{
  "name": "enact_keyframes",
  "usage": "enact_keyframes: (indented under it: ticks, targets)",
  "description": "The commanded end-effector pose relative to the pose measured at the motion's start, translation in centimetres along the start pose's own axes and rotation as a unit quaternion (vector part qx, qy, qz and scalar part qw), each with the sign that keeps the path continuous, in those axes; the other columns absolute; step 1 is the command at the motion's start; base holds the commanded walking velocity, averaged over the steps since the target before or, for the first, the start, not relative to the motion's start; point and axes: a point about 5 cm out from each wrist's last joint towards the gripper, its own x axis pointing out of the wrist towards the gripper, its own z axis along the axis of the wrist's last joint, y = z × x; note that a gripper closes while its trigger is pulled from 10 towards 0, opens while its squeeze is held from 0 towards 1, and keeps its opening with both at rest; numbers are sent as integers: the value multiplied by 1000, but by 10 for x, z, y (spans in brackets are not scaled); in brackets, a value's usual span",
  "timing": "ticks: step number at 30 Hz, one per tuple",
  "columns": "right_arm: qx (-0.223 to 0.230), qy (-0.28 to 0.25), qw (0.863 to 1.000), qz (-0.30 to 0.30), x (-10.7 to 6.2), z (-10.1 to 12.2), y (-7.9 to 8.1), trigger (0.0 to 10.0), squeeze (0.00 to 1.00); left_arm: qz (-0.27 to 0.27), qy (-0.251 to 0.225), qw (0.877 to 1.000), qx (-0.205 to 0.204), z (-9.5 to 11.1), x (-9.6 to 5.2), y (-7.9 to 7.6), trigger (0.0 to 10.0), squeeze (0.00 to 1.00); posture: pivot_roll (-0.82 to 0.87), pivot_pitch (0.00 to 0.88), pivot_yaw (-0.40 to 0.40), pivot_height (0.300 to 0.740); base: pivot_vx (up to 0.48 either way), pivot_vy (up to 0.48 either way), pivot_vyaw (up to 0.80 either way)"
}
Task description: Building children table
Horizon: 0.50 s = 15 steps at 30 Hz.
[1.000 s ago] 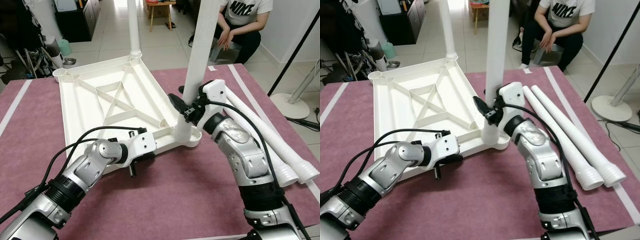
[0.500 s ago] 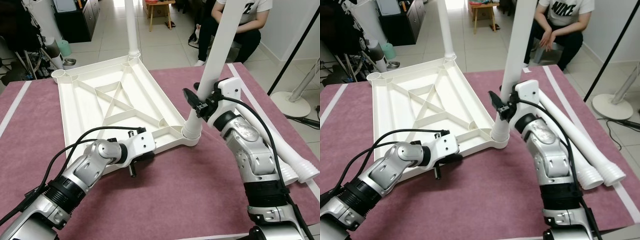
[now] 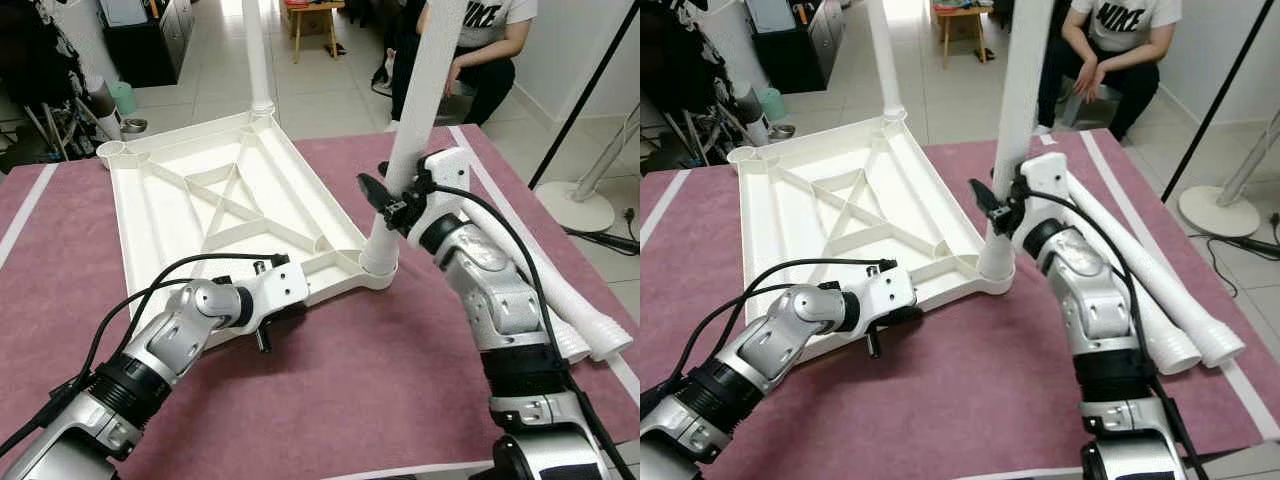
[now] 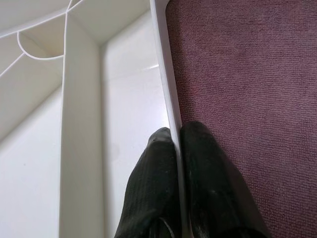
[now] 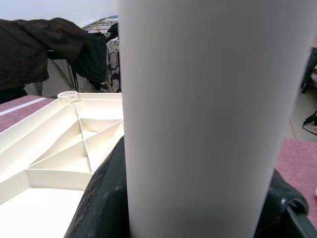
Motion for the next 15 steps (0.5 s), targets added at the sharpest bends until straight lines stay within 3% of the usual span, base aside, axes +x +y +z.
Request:
enact_keyframes:
  ticks: [1,9,15]
  targets:
    - [-2,54,999,-5,-4,-24,5,10000,0,46,36,998,6,-13,2,-1,10000,0,-22,0,112,740,0,0,0]
    - [-18,52,998,-14,-7,-30,14,10000,0,47,34,998,7,-13,3,0,10000,0,-28,0,110,740,0,0,0]
    - [-22,55,995,-85,-16,-38,10,10000,0,48,35,998,8,-13,4,0,10000,0,-33,0,115,740,0,0,0]
